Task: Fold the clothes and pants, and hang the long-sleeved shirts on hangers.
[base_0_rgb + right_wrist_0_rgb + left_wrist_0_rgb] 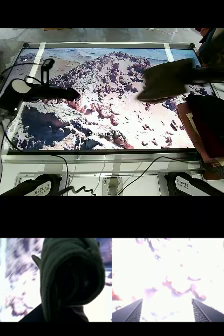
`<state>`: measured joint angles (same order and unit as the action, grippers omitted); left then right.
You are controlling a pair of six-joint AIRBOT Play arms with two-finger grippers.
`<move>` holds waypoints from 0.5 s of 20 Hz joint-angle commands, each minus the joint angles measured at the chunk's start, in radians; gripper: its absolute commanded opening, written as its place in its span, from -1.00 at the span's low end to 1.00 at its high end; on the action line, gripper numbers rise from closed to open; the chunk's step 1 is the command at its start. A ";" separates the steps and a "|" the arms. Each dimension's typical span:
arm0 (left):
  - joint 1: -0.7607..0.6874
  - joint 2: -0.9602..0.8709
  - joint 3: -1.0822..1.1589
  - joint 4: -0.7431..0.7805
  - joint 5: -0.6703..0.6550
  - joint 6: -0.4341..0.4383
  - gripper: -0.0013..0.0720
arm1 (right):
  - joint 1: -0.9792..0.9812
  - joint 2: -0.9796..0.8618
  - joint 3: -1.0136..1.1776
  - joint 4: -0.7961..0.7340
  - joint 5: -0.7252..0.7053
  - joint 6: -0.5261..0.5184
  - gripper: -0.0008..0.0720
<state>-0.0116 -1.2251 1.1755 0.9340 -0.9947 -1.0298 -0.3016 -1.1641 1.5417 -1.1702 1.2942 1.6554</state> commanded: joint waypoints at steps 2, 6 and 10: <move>0.006 0.016 0.020 0.001 -0.042 -0.004 0.93 | -0.341 0.168 0.098 -0.354 0.332 0.196 -0.86; 0.006 0.016 0.020 0.000 -0.084 -0.003 0.93 | -0.671 0.198 0.095 -0.484 0.546 0.184 -0.86; 0.007 0.016 0.020 0.001 -0.087 -0.003 0.93 | -0.814 0.209 0.092 -0.484 0.545 0.065 0.51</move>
<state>-0.0051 -1.2095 1.1946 0.9356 -1.0702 -1.0332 -0.9974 -0.9680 1.6318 -1.6020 1.7756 1.7878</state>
